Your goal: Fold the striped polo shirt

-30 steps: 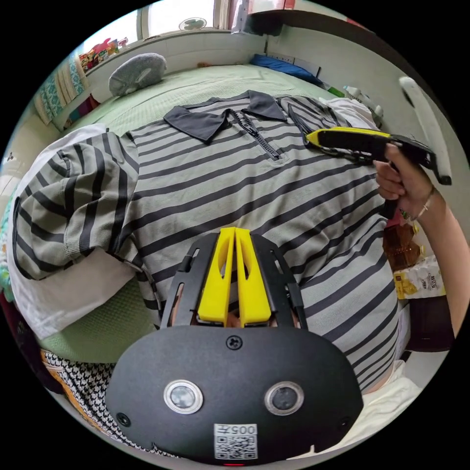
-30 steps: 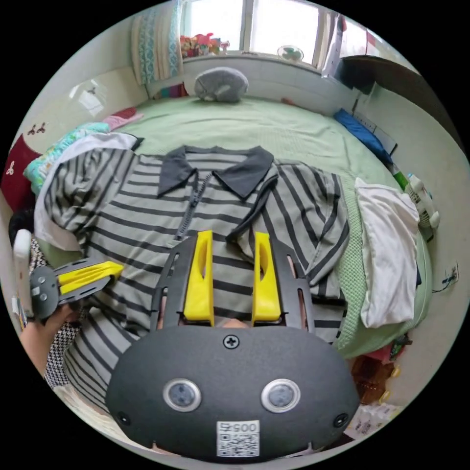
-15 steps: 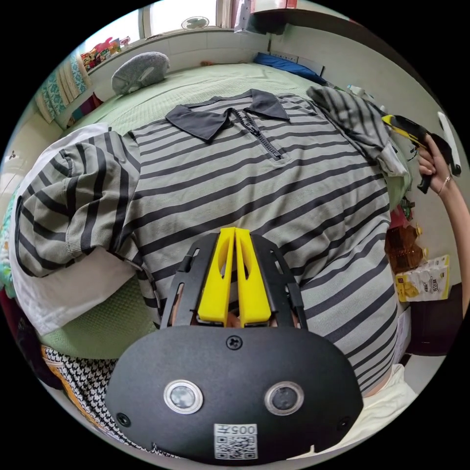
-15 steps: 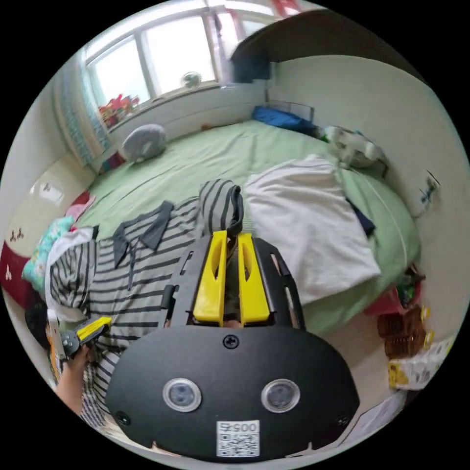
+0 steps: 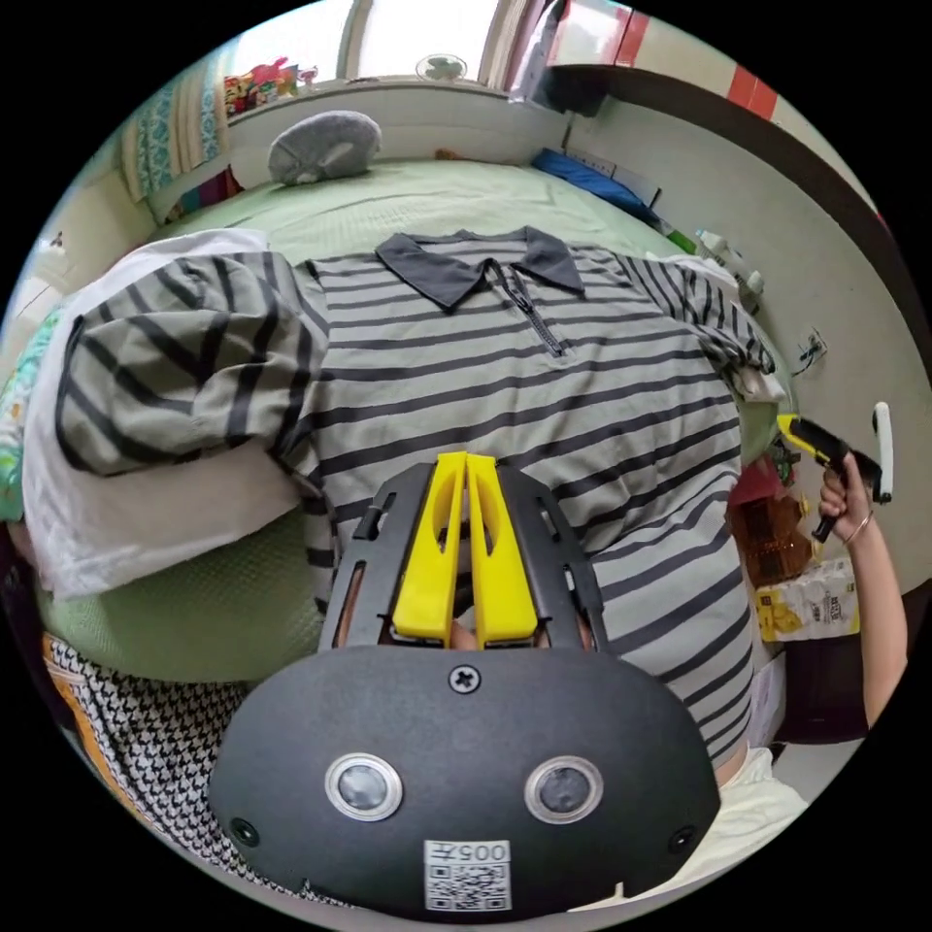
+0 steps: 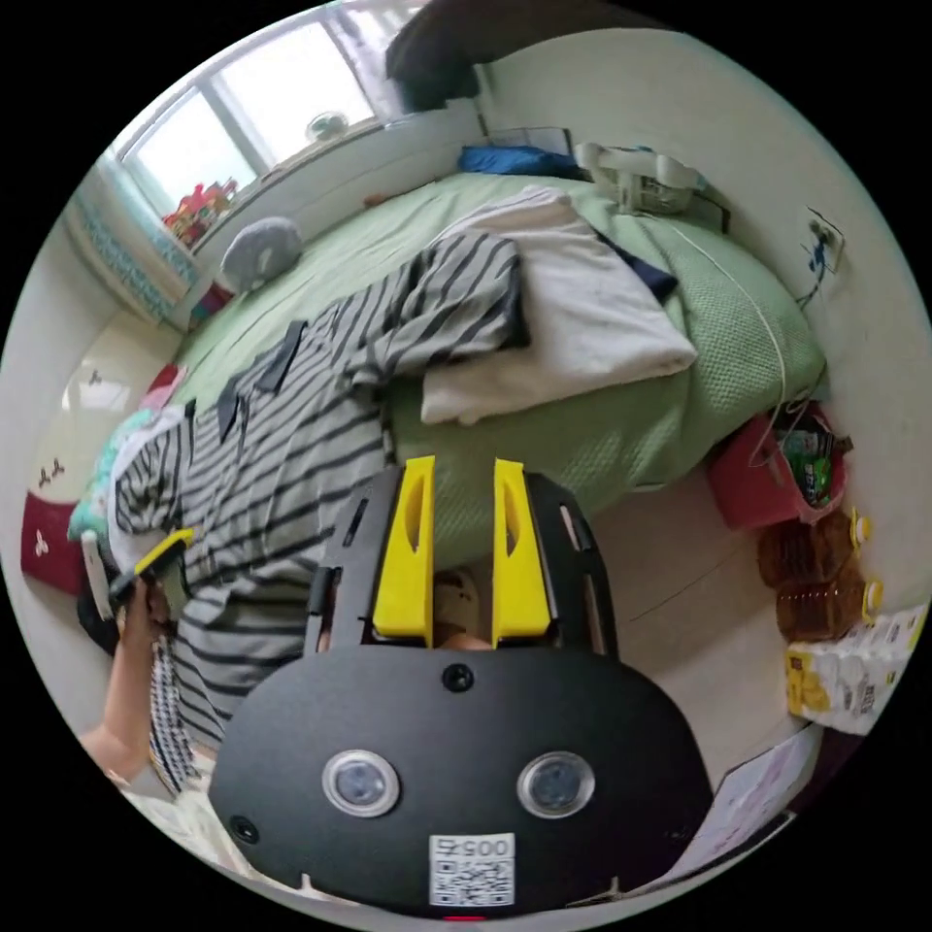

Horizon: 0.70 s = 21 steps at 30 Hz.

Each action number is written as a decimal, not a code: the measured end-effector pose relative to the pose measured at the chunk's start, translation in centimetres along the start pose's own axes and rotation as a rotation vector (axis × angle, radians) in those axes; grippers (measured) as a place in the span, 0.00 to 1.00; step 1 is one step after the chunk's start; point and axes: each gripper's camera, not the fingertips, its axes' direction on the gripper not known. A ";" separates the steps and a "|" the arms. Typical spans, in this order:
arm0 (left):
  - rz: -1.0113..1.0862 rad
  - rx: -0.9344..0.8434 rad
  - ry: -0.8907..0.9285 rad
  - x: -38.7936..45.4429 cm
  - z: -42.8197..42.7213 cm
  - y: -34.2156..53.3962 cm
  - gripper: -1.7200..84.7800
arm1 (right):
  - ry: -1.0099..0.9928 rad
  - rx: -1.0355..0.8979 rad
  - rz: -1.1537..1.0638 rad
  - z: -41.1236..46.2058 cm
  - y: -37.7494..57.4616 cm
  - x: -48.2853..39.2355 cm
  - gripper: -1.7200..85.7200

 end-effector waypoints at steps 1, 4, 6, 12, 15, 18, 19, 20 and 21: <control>-0.006 0.015 -0.024 -0.6 -1.2 1.0 0.02 | -0.001 -0.015 -0.048 0.6 1.0 -1.2 0.12; -0.054 0.035 -0.086 -2.6 -3.4 3.5 0.04 | 0.020 -0.032 -0.150 2.1 2.7 -3.8 0.12; -0.091 0.028 -0.093 -4.3 -4.1 4.9 0.06 | 0.012 -0.047 -0.162 3.1 2.8 -4.7 0.12; -0.172 -0.041 -0.090 -8.3 -3.1 9.0 0.09 | -0.024 -0.131 -0.095 6.5 1.7 -5.7 0.09; -0.192 -0.093 -0.104 -9.1 -1.9 10.3 0.10 | -0.040 -0.156 -0.034 7.5 1.6 -5.7 0.06; -0.205 -0.092 -0.100 -9.9 -1.4 10.9 0.10 | 0.015 -0.152 -0.029 7.4 1.6 -6.2 0.02; -0.203 -0.100 -0.101 -10.2 -1.4 10.9 0.10 | 0.048 -0.150 -0.057 7.3 1.7 -6.6 0.01; -0.202 -0.104 -0.101 -10.3 -1.5 11.0 0.09 | 0.065 -0.145 -0.070 7.1 1.7 -6.8 0.01; -0.192 -0.111 -0.102 -10.5 -1.7 11.1 0.08 | 0.094 -0.135 -0.096 6.8 1.9 -7.0 0.01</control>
